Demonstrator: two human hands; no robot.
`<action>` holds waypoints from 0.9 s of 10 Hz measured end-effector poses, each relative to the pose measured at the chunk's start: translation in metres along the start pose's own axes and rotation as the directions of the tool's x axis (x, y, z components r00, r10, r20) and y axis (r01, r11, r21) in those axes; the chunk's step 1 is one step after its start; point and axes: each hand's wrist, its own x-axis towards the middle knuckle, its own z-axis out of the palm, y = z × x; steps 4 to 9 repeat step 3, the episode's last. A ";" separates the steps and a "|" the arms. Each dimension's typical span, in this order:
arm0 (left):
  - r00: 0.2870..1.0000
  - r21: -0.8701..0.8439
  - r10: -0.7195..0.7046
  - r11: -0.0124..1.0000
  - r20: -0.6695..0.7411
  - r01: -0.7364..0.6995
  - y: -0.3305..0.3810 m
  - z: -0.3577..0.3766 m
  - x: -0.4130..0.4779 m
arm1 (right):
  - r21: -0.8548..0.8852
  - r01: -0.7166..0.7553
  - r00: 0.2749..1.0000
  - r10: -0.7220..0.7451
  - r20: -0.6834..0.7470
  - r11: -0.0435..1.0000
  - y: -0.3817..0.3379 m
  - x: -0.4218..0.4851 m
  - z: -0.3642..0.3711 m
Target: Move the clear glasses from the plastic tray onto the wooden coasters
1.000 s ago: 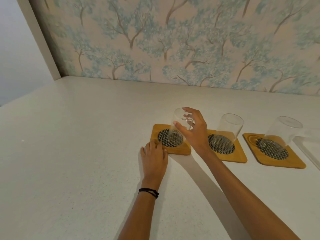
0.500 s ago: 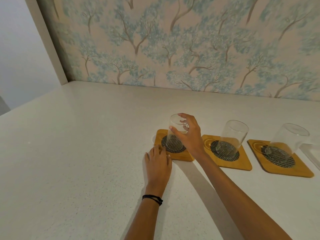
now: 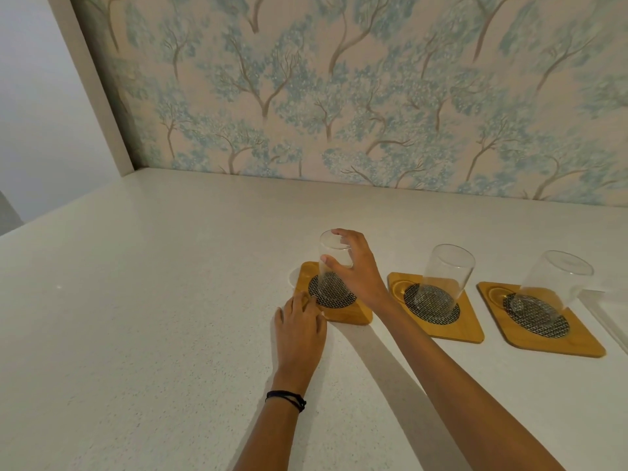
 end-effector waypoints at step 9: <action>0.984 -0.307 -0.067 0.952 -0.164 0.014 -0.001 -0.002 0.001 | -0.120 0.042 0.999 -0.041 0.013 0.992 -0.004 0.002 -0.036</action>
